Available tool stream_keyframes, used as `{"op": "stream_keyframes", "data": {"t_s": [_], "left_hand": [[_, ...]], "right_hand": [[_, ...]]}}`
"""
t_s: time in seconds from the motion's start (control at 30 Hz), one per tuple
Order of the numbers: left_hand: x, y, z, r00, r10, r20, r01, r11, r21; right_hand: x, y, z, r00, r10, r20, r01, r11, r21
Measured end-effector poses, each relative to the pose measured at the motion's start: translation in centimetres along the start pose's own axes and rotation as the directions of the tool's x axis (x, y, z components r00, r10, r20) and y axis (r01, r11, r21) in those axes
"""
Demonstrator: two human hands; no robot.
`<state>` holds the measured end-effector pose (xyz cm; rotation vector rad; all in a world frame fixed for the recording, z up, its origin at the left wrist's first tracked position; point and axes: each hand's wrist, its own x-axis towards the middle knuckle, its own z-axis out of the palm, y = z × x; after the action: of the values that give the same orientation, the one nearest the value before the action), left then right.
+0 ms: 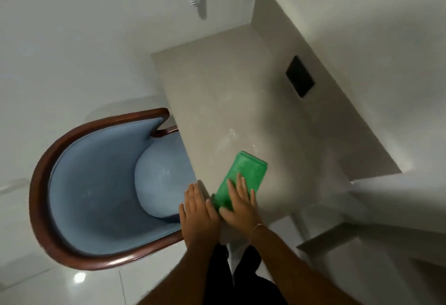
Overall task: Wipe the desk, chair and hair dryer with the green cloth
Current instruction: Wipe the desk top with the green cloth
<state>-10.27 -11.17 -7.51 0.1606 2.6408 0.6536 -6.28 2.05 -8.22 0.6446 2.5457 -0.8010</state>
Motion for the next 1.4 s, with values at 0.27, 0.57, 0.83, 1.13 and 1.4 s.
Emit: {"op": "stream_keyframes", "data": {"t_s": [0.27,0.57,0.83,1.13,1.4], "left_hand": [[0.1,-2.2,2.4,0.998,0.058,-0.011,-0.059,0.99,-0.129],[1.2,-3.7,4.1,0.996,0.083,-0.014,-0.084,0.98,-0.182],[1.7,-0.8,4.3,0.995,-0.063,-0.081,0.037,0.959,-0.283],[0.6,-0.4,4.3,0.994,-0.078,-0.08,0.055,0.966,-0.254],[3.7,-0.6,4.4,0.966,-0.159,-0.205,0.128,0.98,-0.155]], "right_hand": [[5.6,-4.1,0.6,0.846,0.247,-0.472,-0.268,0.963,0.023],[20.7,-8.6,-3.3,0.915,-0.115,-0.386,0.037,0.978,-0.204],[10.6,-1.7,1.0,0.862,-0.48,-0.162,0.391,0.834,-0.389],[1.0,2.6,4.5,0.919,-0.382,-0.099,0.33,0.881,-0.338],[11.0,-3.8,1.6,0.885,-0.421,-0.199,0.348,0.882,-0.318]]}}
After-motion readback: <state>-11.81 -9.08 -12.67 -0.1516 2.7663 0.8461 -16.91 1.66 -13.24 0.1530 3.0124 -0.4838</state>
